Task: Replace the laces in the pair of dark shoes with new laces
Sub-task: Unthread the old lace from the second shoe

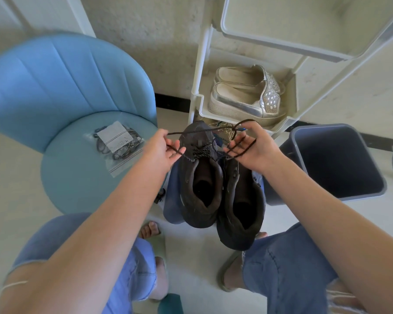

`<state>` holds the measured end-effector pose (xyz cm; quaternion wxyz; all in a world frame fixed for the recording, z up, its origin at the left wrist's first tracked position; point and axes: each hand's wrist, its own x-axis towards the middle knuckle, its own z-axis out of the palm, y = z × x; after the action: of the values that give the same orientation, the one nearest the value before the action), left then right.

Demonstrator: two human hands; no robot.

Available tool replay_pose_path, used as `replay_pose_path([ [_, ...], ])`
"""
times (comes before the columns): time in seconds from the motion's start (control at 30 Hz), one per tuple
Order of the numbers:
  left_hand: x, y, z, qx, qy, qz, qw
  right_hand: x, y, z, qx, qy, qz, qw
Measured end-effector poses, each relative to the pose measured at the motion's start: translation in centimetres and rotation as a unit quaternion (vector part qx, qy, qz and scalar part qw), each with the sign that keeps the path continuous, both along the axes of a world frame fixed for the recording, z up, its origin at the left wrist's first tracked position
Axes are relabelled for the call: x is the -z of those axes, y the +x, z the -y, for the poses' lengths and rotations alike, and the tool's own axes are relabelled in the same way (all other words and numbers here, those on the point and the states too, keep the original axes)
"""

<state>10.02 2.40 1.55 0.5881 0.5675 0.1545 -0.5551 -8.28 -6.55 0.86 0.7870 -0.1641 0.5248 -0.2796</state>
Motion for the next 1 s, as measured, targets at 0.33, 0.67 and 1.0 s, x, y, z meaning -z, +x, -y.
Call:
replay_pose_path([
  [0.33,-0.3,-0.6,0.5,0.33,0.077,0.272,0.901,0.5,-0.5,1.2,-0.221,-0.163,-0.409,0.87],
  [0.67,3.1,-2.9,0.4,0.518,0.037,0.592,0.616,1.5,2.4,-1.9,-0.483,-0.43,-0.406,0.646],
  [1.0,4.3,-2.3,0.3,0.417,0.071,0.512,0.748,2.7,2.2,-1.5,-0.427,-0.377,-0.286,0.77],
])
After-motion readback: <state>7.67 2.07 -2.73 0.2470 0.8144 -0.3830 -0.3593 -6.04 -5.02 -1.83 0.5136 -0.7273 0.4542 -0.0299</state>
